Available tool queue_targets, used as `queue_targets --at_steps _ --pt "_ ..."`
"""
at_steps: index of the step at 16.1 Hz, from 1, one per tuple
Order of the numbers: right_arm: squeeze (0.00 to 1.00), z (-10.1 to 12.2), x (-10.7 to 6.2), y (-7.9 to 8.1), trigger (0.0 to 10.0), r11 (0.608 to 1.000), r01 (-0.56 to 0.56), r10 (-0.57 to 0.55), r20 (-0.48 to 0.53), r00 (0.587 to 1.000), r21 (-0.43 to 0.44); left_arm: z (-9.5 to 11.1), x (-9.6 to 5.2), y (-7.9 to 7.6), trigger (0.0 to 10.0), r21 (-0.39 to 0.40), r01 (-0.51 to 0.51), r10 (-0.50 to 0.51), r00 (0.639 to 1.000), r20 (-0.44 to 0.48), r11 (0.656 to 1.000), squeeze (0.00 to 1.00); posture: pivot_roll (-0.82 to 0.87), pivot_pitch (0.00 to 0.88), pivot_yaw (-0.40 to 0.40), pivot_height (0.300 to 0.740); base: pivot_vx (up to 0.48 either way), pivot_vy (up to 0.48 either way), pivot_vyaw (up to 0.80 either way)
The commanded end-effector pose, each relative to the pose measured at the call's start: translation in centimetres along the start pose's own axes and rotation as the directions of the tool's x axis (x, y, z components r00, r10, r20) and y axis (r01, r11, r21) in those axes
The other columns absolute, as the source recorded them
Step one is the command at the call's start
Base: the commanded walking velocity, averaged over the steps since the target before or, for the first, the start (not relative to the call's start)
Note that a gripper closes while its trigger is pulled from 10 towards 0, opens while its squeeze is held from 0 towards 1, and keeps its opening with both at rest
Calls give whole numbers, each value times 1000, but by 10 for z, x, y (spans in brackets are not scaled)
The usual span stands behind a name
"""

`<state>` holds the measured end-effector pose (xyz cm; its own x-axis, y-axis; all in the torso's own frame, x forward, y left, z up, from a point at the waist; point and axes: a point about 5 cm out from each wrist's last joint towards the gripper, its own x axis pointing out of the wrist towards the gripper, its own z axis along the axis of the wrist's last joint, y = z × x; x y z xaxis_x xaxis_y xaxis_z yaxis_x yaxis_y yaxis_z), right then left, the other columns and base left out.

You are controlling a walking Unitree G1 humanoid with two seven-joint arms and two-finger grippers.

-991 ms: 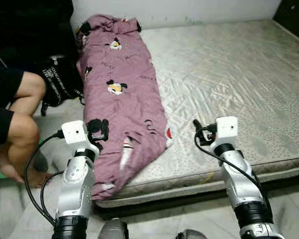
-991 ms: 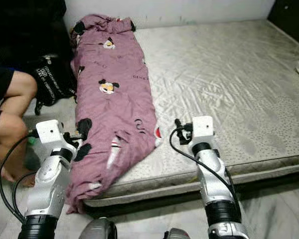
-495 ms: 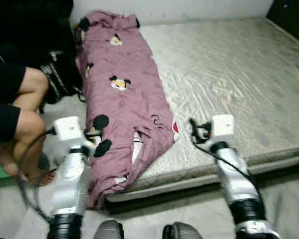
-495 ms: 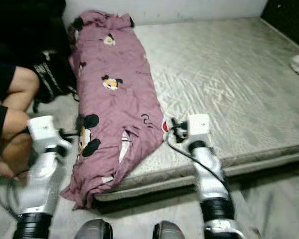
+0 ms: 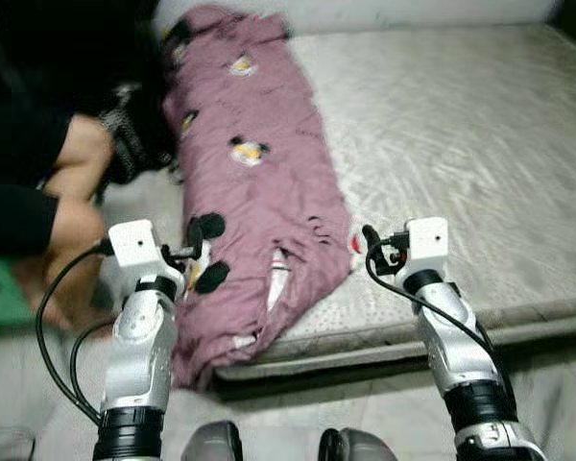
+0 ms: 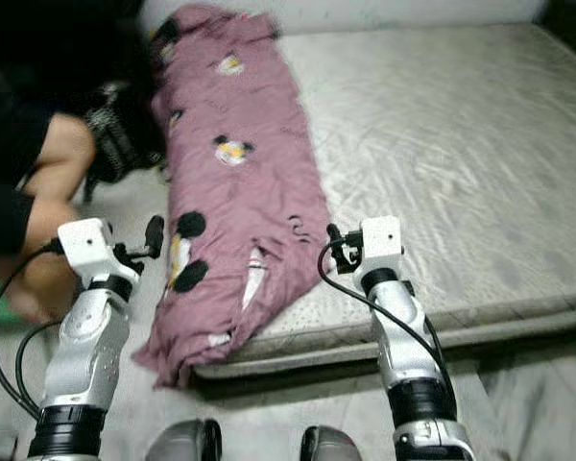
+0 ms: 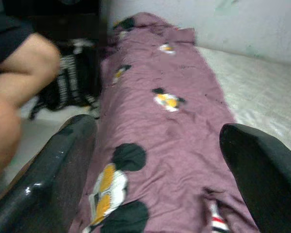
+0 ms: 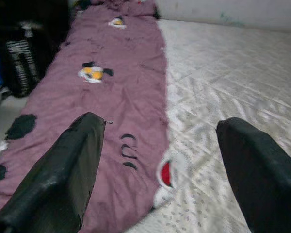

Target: Clean up the room

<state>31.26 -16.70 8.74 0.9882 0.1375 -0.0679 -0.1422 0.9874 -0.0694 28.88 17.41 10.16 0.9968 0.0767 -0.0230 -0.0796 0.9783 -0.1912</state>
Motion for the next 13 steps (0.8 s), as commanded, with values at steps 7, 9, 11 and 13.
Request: queue_targets --at_steps 7,9,11,13 --pt "0 1 3 1 10000 1000 8 -8 -4 1000 14 -3 -3 7 10000 7 -27 27 999 -26 1000 0 2 86 11 740 0 0 178" --pt "0 0 2 0 10000 1000 24 -24 -4 1000 14 1 -2 6 10000 53 -30 31 999 -15 998 0 7 79 10 740 0 0 0" --pt "0 0 3 0 10000 1000 21 -21 -8 1000 14 0 -1 9 10000 6 -33 33 999 -28 999 0 9 80 -7 740 0 0 0" --pt "0 3 4 0 10000 1000 6 -6 -3 1000 13 1 -4 15 10000 25 -52 53 999 -15 998 0 21 101 -4 740 0 0 0"
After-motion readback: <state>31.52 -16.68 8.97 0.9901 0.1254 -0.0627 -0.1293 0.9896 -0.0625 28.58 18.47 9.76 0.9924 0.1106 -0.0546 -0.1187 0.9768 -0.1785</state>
